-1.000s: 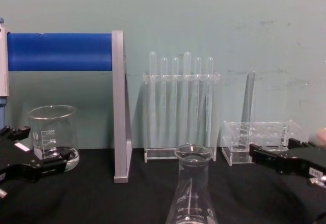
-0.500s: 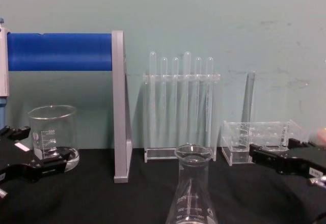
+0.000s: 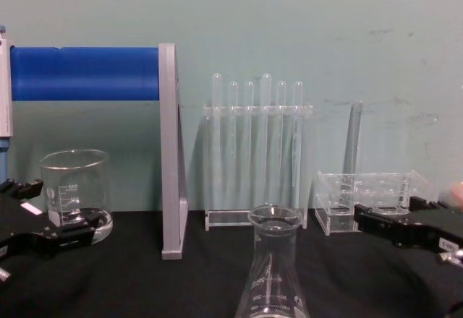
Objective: Grasp the erlenmeyer flask with one hand, shake it three times, then place it back.
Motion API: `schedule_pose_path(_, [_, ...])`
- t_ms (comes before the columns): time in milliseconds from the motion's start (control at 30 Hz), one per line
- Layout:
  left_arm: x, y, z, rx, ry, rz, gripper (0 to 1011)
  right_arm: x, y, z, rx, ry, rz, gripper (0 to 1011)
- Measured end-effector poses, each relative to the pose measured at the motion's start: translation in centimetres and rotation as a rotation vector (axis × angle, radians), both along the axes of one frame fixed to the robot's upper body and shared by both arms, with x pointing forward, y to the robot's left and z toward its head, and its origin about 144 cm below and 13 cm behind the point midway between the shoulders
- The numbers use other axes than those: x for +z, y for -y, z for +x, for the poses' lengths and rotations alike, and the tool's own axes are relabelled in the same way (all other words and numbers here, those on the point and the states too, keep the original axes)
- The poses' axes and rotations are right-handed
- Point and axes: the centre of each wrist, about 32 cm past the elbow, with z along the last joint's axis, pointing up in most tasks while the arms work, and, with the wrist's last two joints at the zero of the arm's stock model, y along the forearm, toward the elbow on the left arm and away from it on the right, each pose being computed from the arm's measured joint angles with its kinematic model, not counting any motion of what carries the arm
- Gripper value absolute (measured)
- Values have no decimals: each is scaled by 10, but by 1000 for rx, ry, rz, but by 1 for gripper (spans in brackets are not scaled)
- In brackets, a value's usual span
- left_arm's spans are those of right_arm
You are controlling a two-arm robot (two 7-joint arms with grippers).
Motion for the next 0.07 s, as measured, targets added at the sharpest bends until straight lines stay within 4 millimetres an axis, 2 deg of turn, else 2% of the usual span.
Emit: schedule_pose_path(67, [0,0,0,0,0,0,1001,0,0,0,0,0,0,1000])
